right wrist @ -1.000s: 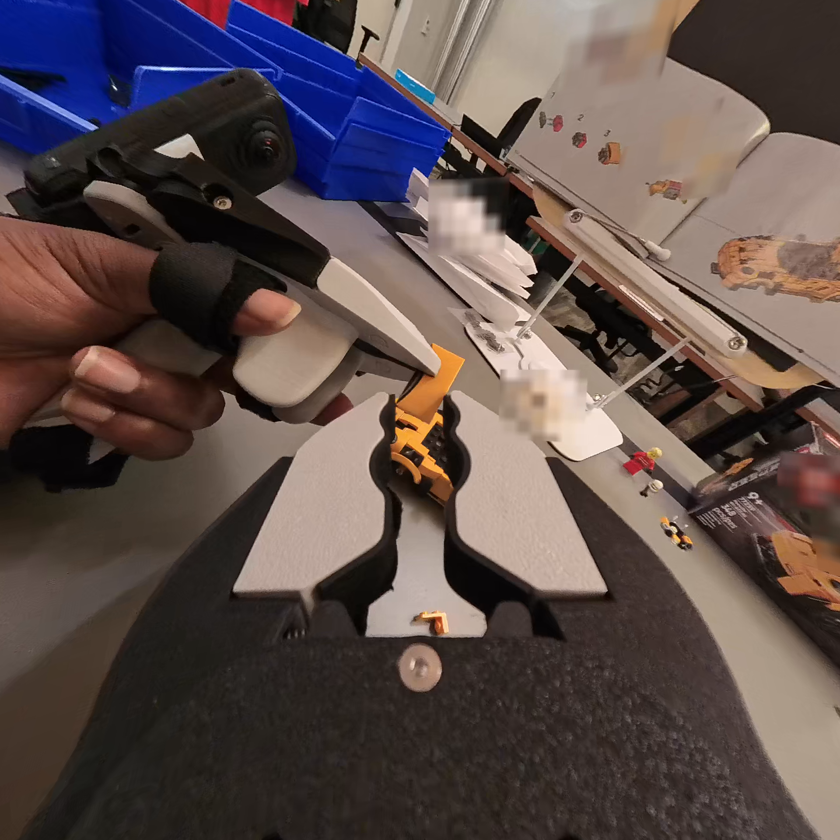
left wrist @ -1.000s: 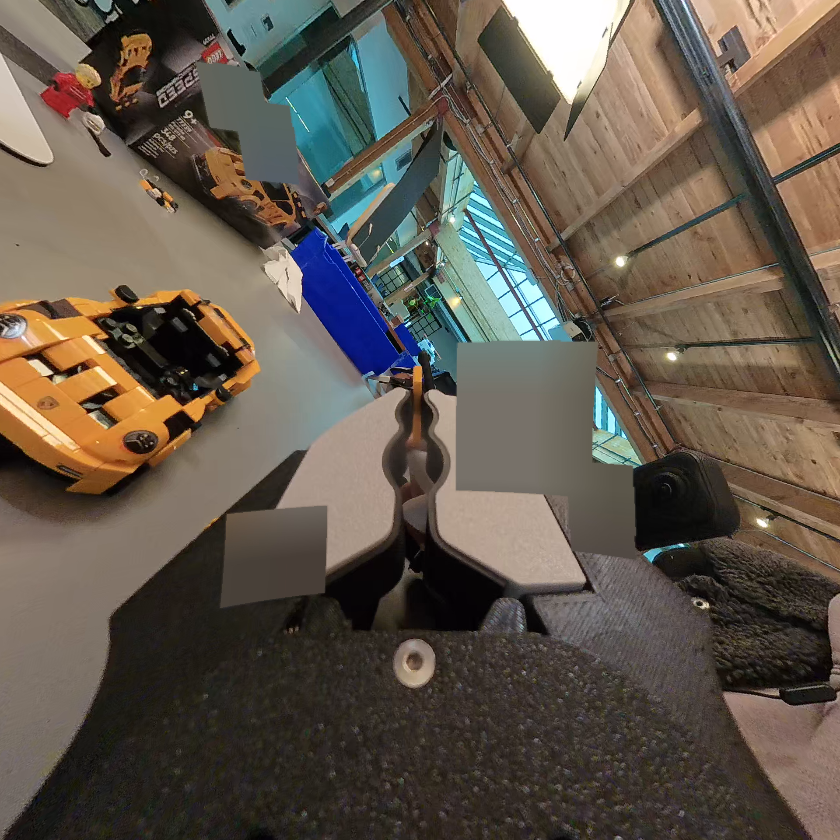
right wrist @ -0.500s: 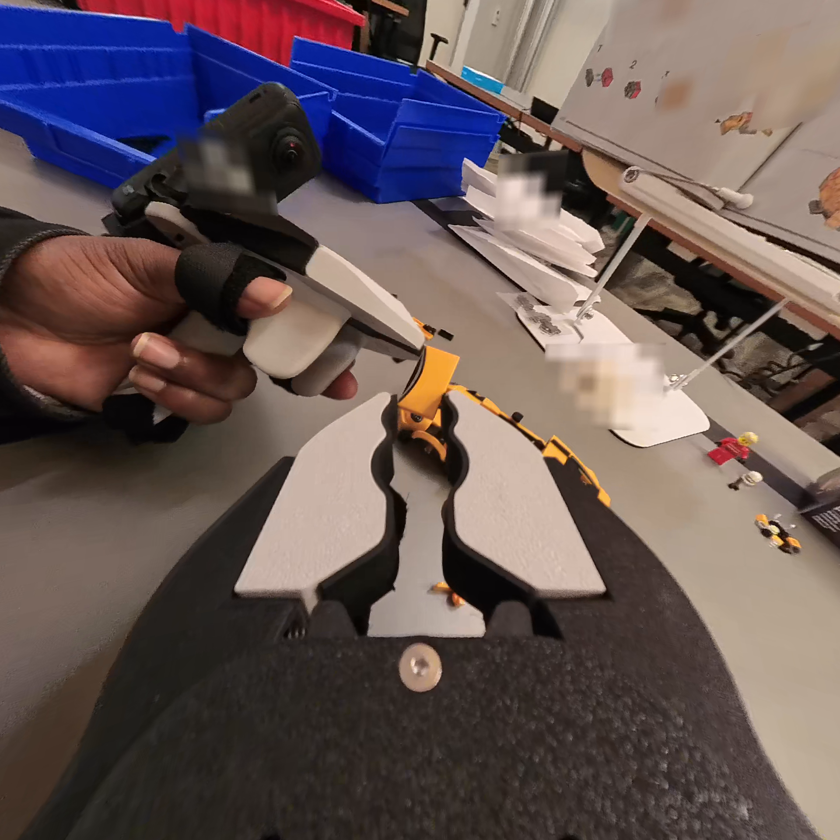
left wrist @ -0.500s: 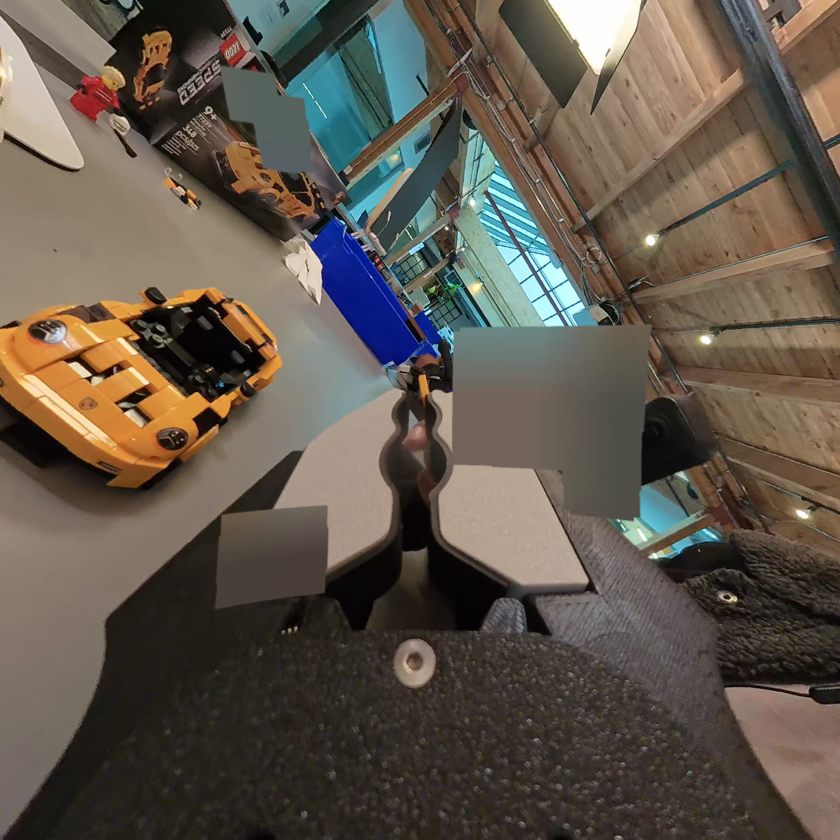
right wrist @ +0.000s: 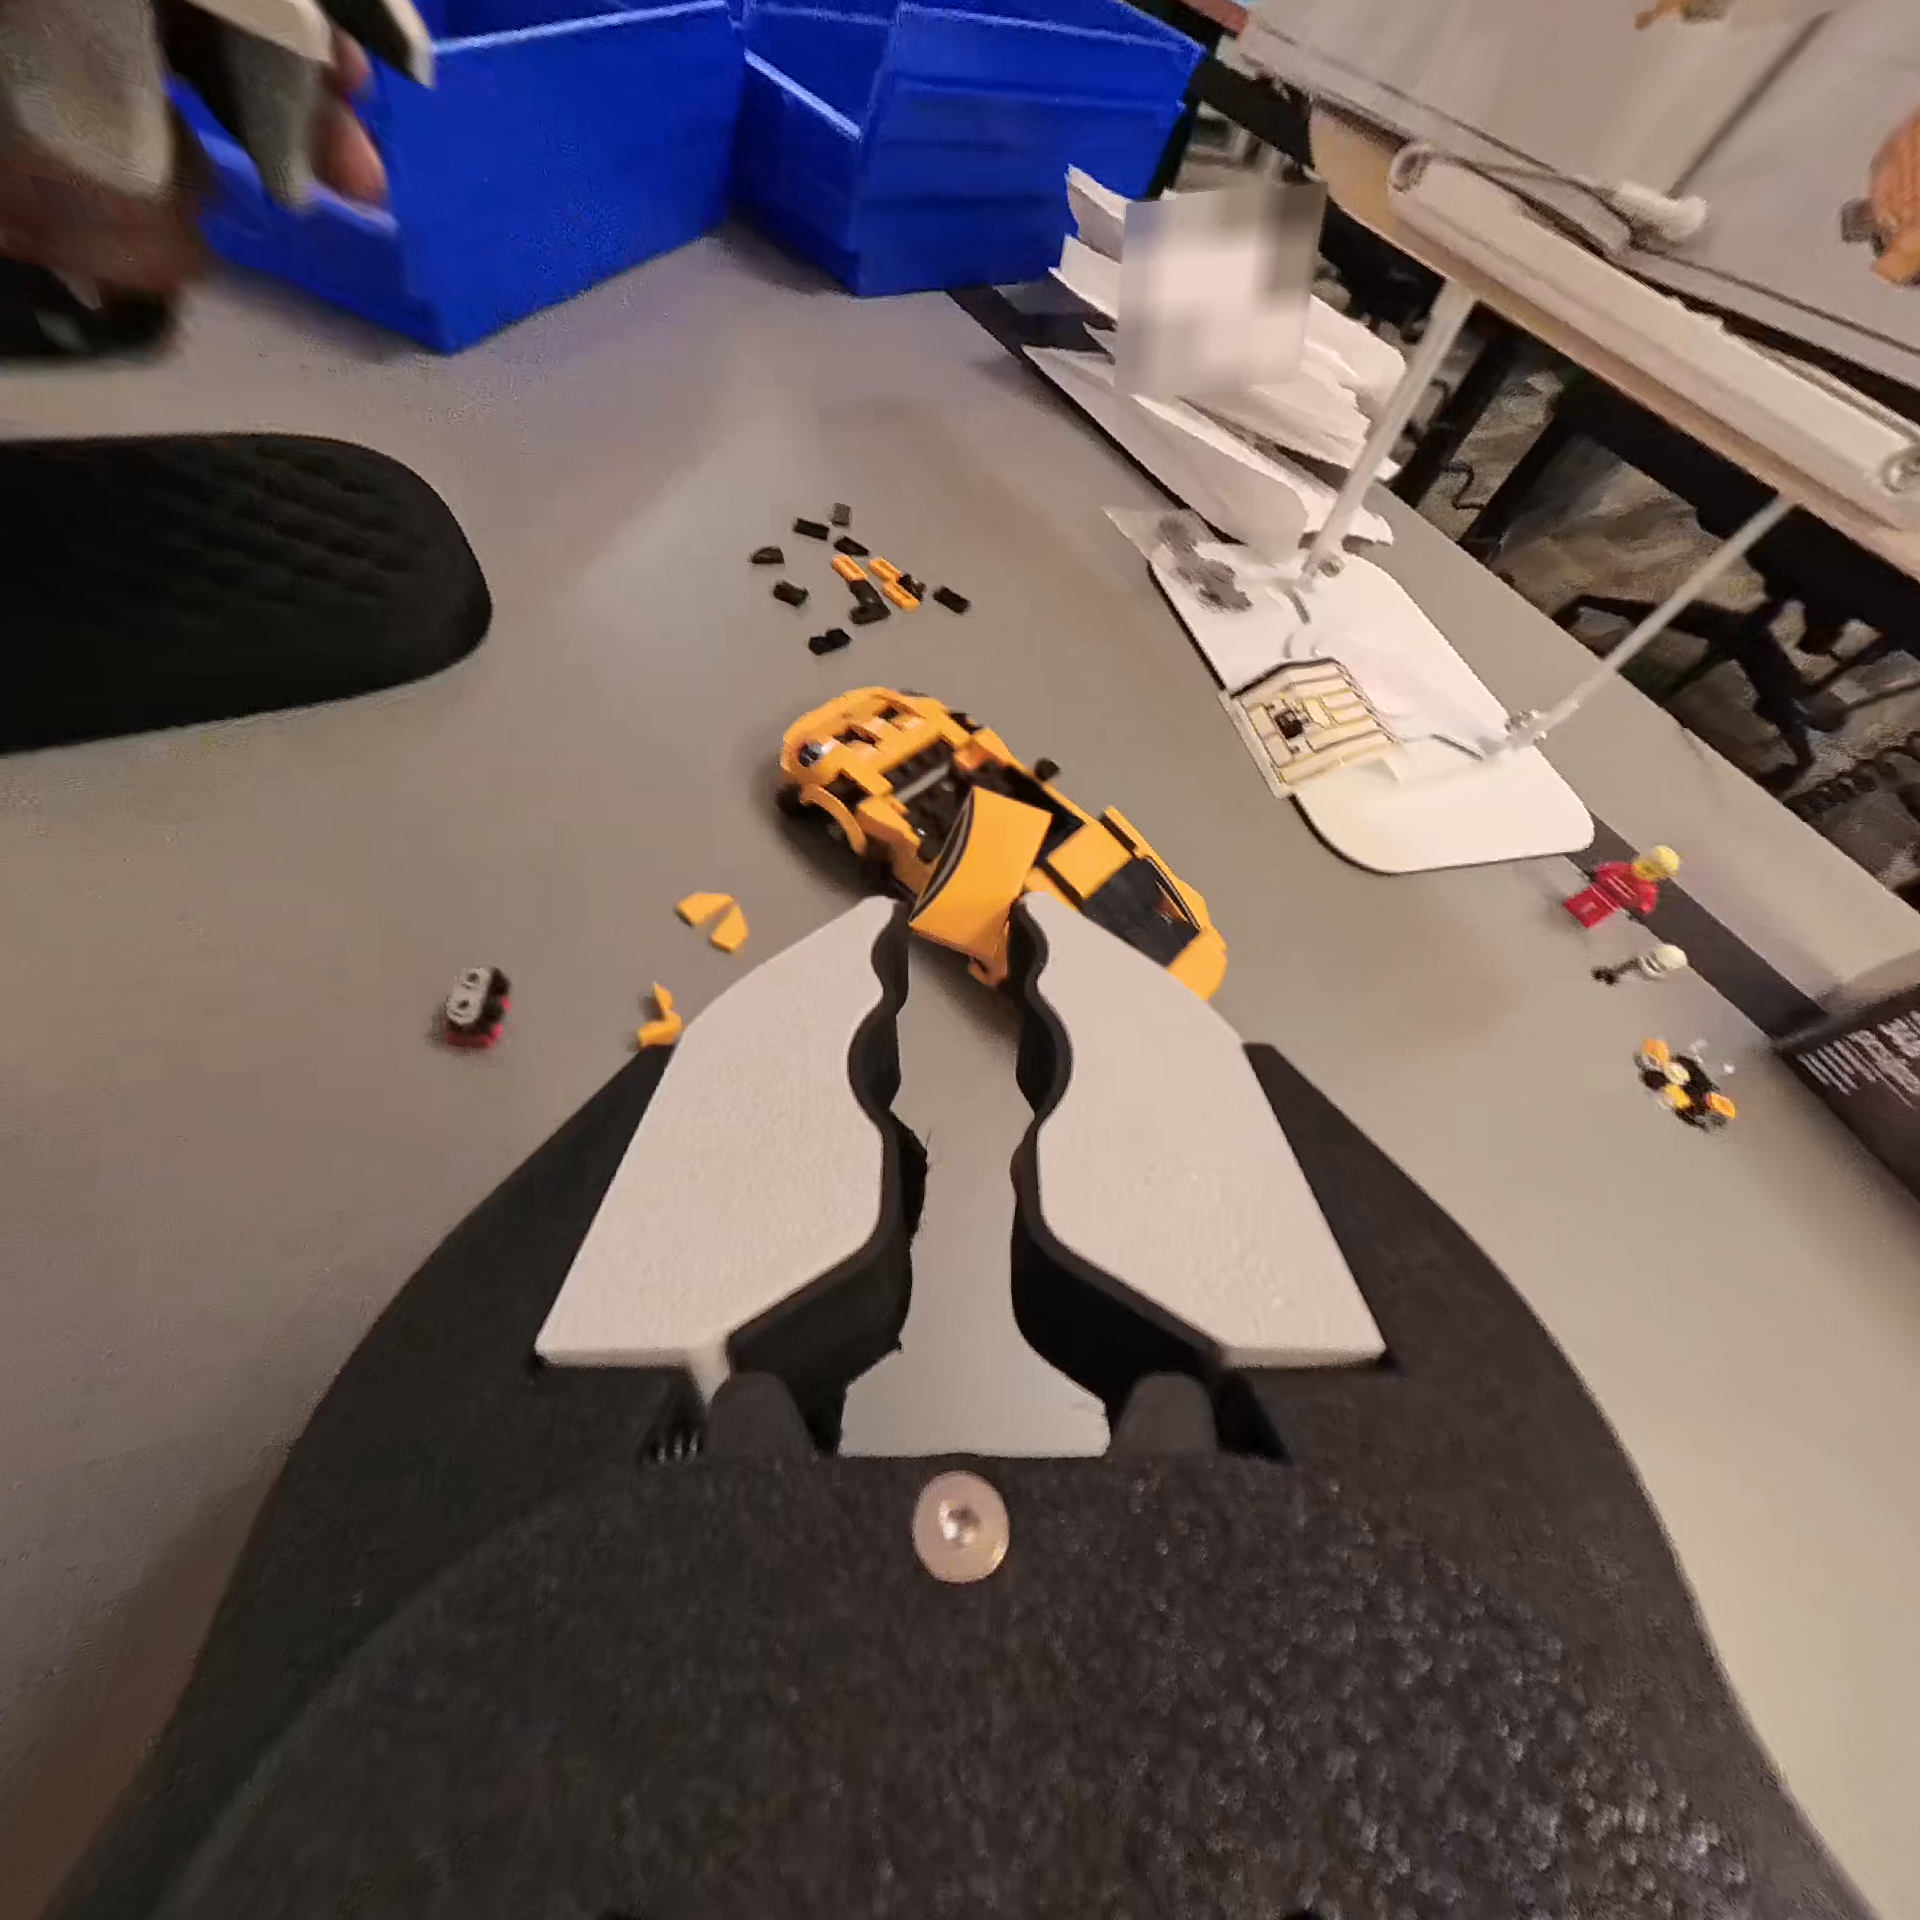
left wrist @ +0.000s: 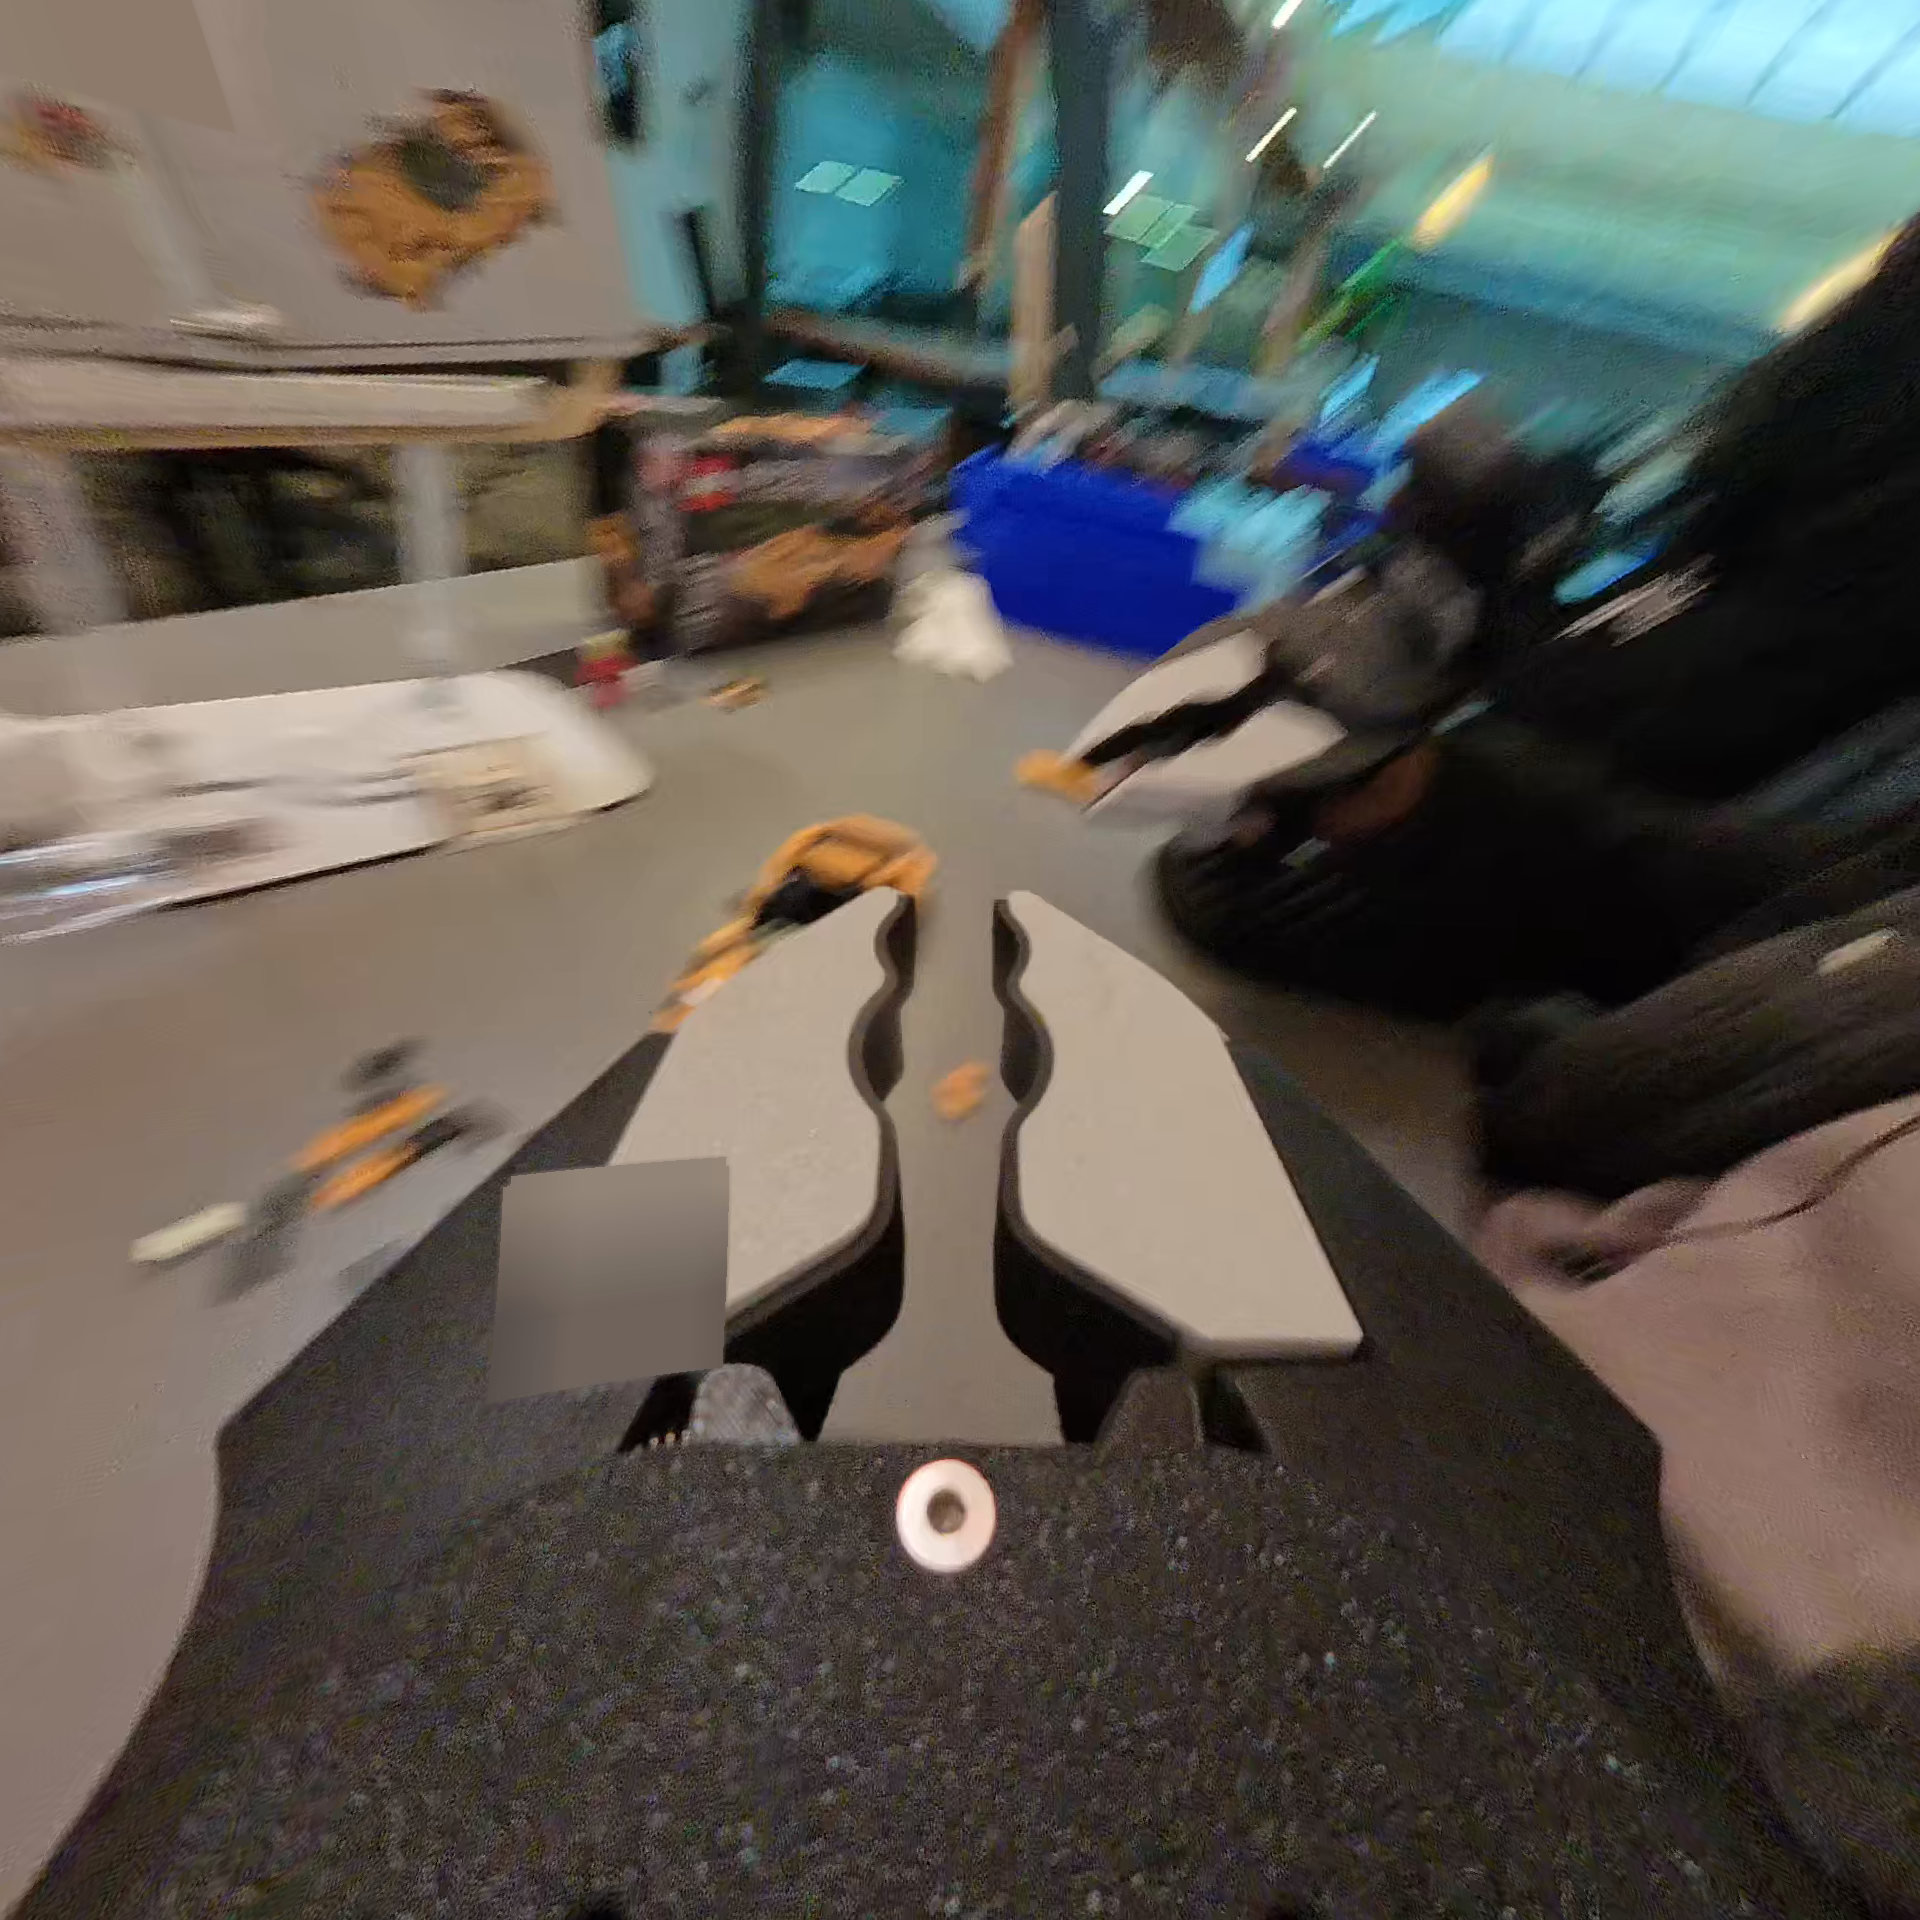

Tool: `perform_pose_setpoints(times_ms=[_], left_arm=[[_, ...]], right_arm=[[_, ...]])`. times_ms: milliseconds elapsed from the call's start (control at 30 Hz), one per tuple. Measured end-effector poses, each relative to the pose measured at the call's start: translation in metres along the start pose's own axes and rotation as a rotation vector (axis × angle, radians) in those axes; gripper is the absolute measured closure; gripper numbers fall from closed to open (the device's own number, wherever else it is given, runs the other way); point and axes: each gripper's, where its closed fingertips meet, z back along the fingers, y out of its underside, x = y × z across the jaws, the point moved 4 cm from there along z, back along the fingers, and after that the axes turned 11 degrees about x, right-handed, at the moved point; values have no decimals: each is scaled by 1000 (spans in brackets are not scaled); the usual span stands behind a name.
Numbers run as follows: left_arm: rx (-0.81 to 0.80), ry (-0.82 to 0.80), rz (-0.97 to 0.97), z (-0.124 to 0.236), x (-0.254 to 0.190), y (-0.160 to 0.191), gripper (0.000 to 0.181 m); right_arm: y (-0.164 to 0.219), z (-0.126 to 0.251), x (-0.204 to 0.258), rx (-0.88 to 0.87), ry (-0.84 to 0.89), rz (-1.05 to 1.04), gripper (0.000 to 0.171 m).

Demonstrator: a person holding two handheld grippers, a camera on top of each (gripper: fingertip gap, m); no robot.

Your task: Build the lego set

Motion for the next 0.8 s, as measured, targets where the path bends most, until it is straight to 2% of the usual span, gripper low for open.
perform_pose_setpoints(times_ms=[133, 200, 267, 467, 700, 800], left_arm=[[355, -553, -143, 95, 53, 40, 159], [560, -710, -134, 138, 73, 69, 153], [726, -798, -95, 170, 91, 97, 143], [1048, -736, -72, 200, 116, 148, 121], [1250, -697, -151, 214, 130, 157, 145], [1339, -697, -172, 222, 137, 165, 146]], right_arm=[[11, -1, -8, 1, -17, -23, 154], [11, -4, -6, -18, -42, -38, 154], [8, -8, -4, -42, -72, -56, 153], [0, -13, 6, -41, -105, -22, 154], [-6, -23, 14, -26, -143, 5, 154], [-8, -27, 15, -20, -154, 13, 153]])
